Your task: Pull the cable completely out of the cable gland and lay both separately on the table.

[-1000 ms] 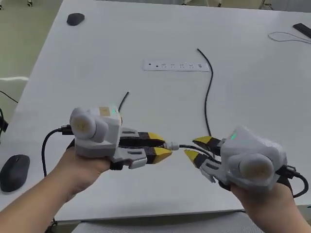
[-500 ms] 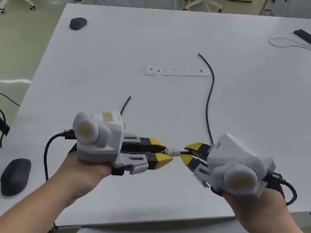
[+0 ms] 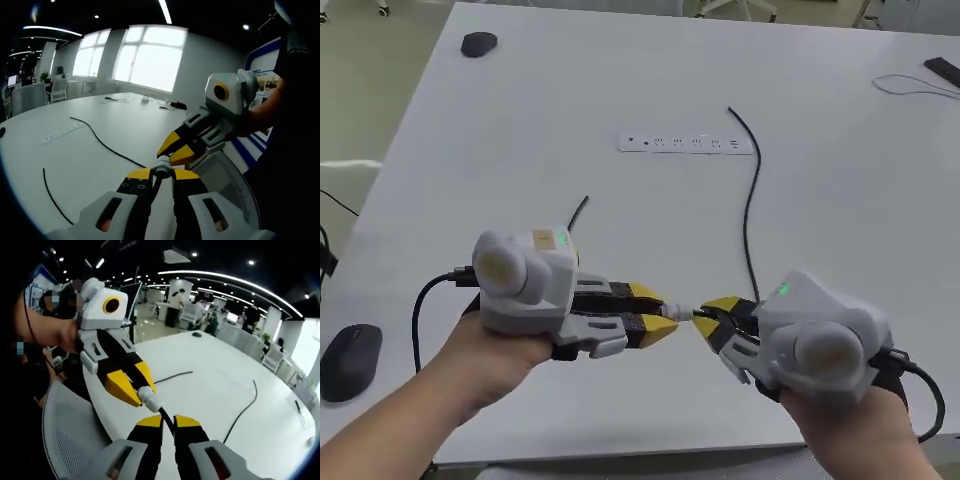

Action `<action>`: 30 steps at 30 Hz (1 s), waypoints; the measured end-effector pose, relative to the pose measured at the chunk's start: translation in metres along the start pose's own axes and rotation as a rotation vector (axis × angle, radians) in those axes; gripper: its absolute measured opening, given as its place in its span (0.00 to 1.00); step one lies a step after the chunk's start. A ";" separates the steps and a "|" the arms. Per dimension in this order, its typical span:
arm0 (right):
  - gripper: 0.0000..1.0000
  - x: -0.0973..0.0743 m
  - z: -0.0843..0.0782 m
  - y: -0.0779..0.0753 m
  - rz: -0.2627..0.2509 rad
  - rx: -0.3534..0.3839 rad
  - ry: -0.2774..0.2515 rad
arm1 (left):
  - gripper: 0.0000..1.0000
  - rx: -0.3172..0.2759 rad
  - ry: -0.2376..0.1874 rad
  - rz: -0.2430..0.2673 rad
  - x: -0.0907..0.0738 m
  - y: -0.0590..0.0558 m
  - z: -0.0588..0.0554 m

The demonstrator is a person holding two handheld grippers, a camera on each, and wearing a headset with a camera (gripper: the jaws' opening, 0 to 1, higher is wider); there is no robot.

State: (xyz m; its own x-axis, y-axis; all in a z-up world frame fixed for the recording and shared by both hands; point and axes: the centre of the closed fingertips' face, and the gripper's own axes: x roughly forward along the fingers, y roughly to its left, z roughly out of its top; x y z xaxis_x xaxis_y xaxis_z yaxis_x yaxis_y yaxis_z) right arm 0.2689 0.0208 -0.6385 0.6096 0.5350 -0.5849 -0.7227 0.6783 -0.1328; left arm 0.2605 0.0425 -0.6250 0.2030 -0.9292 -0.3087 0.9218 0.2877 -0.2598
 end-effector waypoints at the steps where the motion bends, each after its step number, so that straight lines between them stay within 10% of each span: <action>1: 0.02 0.000 0.000 0.001 0.001 -0.001 0.001 | 0.15 0.000 0.001 0.000 0.000 0.000 0.000; 30: 0.00 0.001 -0.038 -0.026 -0.042 0.242 0.034 | 0.15 -0.020 -0.002 0.012 0.000 0.003 -0.001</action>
State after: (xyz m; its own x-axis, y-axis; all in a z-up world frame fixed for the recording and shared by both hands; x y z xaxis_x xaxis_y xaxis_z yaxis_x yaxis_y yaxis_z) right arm 0.2758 -0.0154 -0.6664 0.6231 0.4891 -0.6103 -0.5953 0.8027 0.0355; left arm 0.2631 0.0433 -0.6263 0.2149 -0.9262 -0.3098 0.9123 0.3036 -0.2747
